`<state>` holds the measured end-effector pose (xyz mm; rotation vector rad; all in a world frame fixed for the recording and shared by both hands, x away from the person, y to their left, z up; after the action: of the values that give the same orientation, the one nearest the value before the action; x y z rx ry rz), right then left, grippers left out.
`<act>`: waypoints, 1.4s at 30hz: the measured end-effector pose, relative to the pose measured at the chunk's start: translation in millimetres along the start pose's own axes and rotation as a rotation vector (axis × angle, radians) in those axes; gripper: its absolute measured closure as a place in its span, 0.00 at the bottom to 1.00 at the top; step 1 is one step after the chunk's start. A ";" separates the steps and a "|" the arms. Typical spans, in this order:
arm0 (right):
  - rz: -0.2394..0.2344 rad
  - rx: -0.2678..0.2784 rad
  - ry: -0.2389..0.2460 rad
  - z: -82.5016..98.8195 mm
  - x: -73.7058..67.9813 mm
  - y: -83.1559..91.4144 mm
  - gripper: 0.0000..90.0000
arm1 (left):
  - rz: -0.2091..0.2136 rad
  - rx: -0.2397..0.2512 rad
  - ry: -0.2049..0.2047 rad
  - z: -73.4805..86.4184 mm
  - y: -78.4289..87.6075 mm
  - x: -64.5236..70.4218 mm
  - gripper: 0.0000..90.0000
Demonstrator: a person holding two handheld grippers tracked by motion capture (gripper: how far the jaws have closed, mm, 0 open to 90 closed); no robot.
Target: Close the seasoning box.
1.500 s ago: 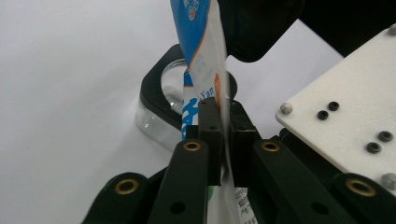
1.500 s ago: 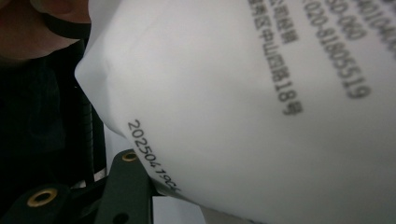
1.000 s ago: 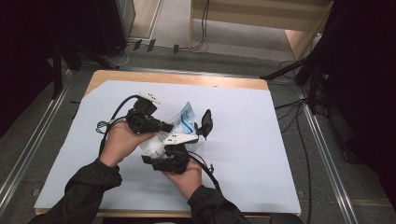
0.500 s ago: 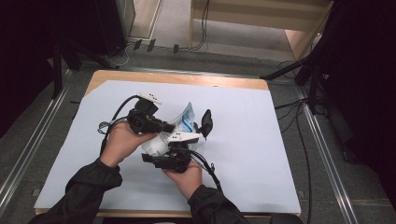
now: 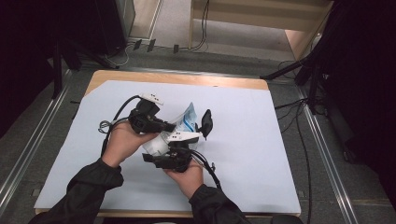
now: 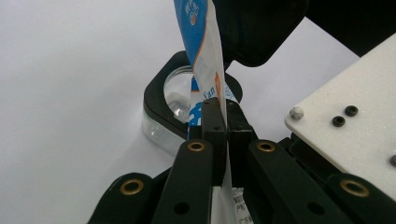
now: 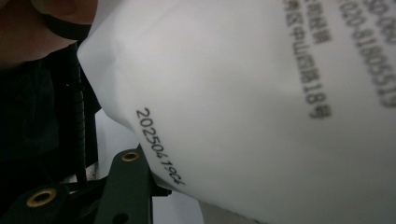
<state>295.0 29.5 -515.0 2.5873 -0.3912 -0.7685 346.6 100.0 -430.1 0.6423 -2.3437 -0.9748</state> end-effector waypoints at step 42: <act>-0.023 0.013 -0.018 -2.5 -3.1 0.1 0.61 | 0.033 0.022 0.025 2.9 1.9 -0.8 1.00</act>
<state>293.9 31.3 -511.6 2.6031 -0.3737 -0.7997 345.0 103.1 -430.7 0.6193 -2.3388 -0.9221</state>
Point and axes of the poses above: each handheld gripper's, and its own axes: y roughly backward along the jaws, z roughly out of its underside, x roughly to its right, the point moved 5 cm from there along -y, roughly forward along the jaws, and after that the axes turned 5 degrees about -x, right-handed, at the moved point
